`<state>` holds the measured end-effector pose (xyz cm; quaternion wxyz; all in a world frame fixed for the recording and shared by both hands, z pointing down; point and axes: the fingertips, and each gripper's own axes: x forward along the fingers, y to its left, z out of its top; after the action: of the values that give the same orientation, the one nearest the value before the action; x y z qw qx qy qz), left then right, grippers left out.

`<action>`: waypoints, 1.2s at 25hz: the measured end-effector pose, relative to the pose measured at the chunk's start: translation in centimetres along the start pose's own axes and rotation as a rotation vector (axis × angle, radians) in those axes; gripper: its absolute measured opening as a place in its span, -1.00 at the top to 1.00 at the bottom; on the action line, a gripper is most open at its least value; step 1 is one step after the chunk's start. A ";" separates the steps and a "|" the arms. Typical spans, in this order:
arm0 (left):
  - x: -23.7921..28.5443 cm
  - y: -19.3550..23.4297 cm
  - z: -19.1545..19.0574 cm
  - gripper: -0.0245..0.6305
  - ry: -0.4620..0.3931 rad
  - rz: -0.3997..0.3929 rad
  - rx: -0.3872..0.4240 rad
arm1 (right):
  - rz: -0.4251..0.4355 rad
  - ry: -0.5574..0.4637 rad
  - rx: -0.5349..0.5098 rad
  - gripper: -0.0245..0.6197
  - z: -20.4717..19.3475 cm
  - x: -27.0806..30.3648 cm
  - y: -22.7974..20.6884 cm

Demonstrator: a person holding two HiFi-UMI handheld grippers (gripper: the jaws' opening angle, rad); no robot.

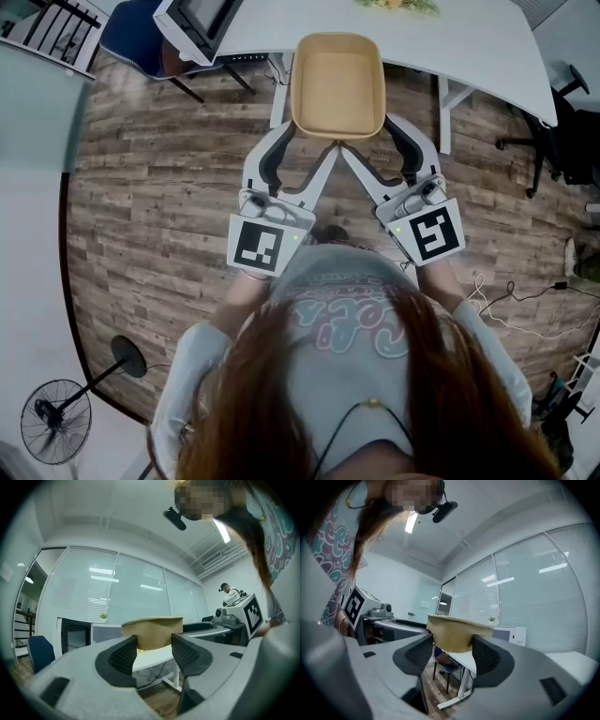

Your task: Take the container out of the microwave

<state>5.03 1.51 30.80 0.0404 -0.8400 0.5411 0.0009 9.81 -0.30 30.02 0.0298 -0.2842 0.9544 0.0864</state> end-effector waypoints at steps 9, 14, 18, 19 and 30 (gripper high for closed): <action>0.3 0.3 0.2 0.22 -0.005 -0.004 0.004 | -0.007 0.001 0.002 0.11 0.1 0.3 -0.3; 0.4 0.5 0.3 0.22 -0.009 -0.006 0.003 | -0.008 -0.005 0.005 0.11 0.2 0.5 -0.4; 0.6 0.5 0.4 0.22 -0.011 -0.007 0.001 | -0.010 -0.006 0.000 0.11 0.2 0.5 -0.5; 0.6 0.4 0.4 0.22 -0.012 -0.007 0.001 | -0.011 -0.006 -0.002 0.11 0.3 0.4 -0.5; 0.4 -0.1 0.6 0.22 -0.014 -0.005 0.002 | -0.012 -0.014 -0.012 0.11 0.6 -0.1 -0.4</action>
<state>5.32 1.27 30.23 0.0451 -0.8413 0.5387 0.0062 10.13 -0.48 29.41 0.0351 -0.2894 0.9519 0.0941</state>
